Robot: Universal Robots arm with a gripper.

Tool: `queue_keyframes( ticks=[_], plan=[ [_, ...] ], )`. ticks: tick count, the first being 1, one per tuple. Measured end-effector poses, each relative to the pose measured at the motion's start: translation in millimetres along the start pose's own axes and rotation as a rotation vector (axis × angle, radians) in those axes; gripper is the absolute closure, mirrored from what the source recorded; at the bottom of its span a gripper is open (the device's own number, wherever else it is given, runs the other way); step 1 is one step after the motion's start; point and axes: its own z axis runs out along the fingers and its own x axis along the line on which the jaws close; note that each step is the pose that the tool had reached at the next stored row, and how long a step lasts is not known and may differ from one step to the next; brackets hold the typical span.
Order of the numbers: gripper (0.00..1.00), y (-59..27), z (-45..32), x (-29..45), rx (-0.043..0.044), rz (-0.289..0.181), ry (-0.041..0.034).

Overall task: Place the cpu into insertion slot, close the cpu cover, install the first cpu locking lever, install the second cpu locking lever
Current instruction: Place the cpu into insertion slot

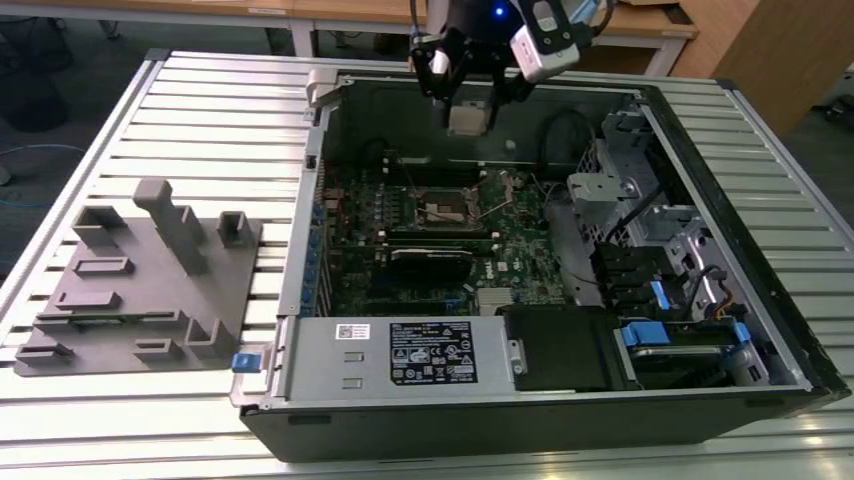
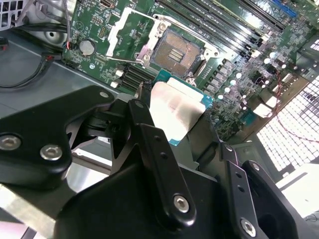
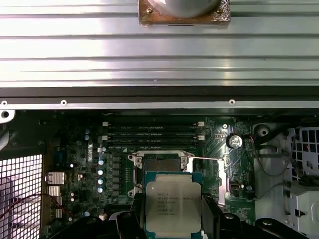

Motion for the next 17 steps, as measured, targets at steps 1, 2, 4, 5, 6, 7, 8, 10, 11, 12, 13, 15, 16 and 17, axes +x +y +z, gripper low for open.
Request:
queue_keyframes(
  ticks=[1,2,4,5,6,7,8,10,11,12,13,15,16,17],
  plan=[
    [0.46,-0.1,0.8,0.0,0.0002,0.0,0.0001],
    [0.46,-0.2,1.9,0.0,0.0002,0.0,0.0001],
    [0.46,-0.4,4.1,0.0,0.0002,0.0,0.0001],
    [0.46,-0.5,5.3,0.0,0.0002,0.0,0.0001],
    [0.46,-0.6,6.6,0.1,0.0003,0.0,0.0002],
    [0.46,-0.7,8.1,0.1,0.0003,0.0,0.0002],
    [0.46,-0.9,9.5,0.1,0.0003,0.0,0.0002],
    [0.46,-1.2,12.8,0.1,0.0002,0.0,0.0001],
    [0.46,-1.3,14.2,0.1,0.0002,0.0,0.0001],
    [0.46,-1.4,15.5,0.1,0.0002,0.0,0.0001],
    [0.46,-1.5,16.6,0.1,0.0003,0.0,0.0002],
    [0.46,-1.8,19.9,0.2,0.0003,0.0,0.0002],
    [0.46,-2.0,21.7,0.2,0.0002,0.0,0.0002],
    [0.46,-2.1,23.2,0.2,0.0002,0.0,0.0002]
  ],
)
